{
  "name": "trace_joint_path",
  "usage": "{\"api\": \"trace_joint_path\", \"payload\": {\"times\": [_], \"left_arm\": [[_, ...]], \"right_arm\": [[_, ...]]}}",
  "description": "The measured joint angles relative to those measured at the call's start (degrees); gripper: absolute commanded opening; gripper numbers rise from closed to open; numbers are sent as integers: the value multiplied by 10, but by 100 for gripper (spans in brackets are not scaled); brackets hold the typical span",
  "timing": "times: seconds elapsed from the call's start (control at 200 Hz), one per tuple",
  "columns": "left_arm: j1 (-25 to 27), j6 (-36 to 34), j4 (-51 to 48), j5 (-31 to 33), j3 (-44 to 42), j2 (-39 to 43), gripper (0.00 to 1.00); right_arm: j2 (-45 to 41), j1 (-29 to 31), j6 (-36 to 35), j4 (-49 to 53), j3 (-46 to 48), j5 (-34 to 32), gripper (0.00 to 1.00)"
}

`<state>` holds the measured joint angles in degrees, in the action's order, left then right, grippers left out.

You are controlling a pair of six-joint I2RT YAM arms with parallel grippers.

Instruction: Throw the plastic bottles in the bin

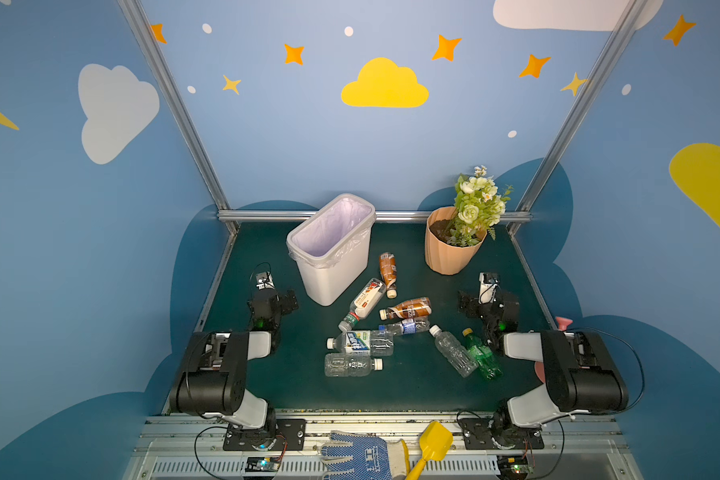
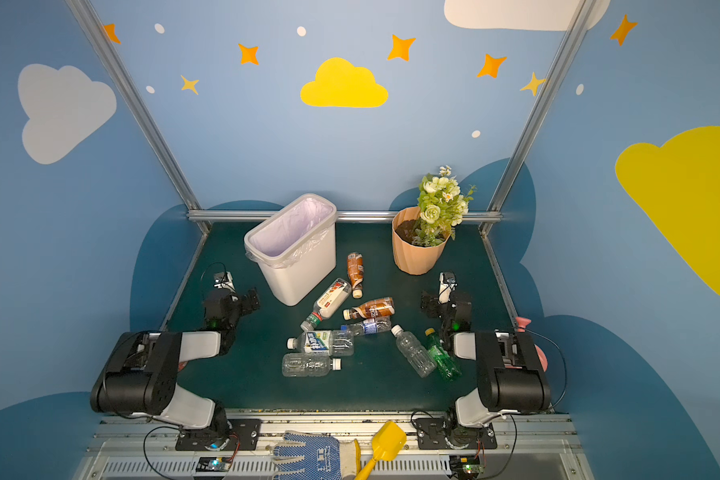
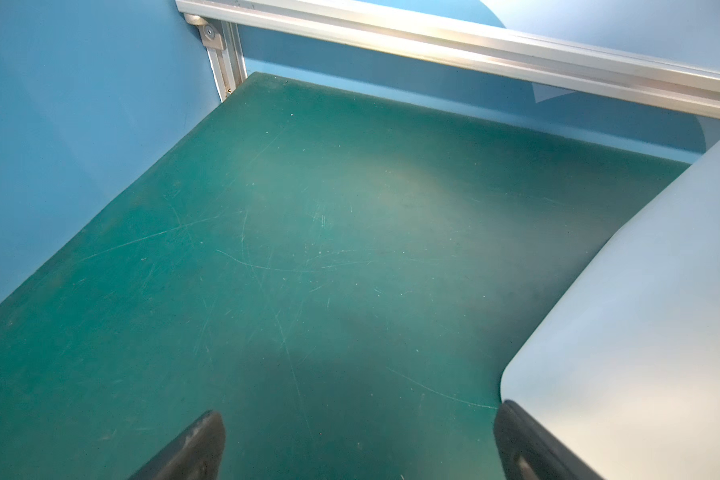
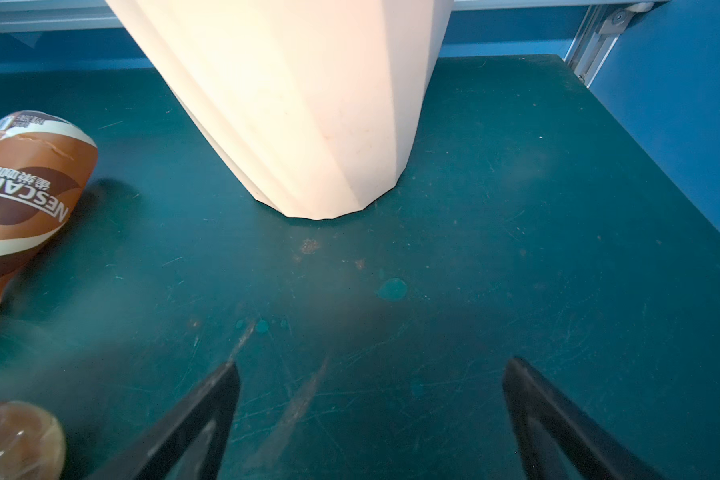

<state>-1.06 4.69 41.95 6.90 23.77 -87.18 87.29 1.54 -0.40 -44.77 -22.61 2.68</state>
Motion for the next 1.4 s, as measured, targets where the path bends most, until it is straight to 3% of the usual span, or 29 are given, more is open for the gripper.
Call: {"api": "trace_joint_path", "payload": {"times": [0.245,0.365,0.476,0.701,0.876,1.001,1.136,1.296,1.402], "left_arm": [[0,1,-4,1,1,1,100],[0,3,-115,3,49,33,100],[0,13,-190,9,100,108,100],[4,33,-296,13,124,294,100],[43,29,-378,47,158,409,100],[107,-5,-428,87,220,445,100],[229,-77,-470,149,308,420,100],[404,-182,-514,233,396,317,100],[457,-204,-579,244,465,223,100]], "right_arm": [[0,0,1,0,0,0,97],[-24,0,4,67,-21,0,97],[-76,-1,18,156,-69,2,97],[-168,0,51,294,-123,43,97],[-195,1,73,376,-138,78,97],[-203,2,86,404,-138,92,97],[-203,3,97,417,-138,96,97],[-203,3,107,428,-138,99,97],[-203,3,107,433,-138,98,97]]}}
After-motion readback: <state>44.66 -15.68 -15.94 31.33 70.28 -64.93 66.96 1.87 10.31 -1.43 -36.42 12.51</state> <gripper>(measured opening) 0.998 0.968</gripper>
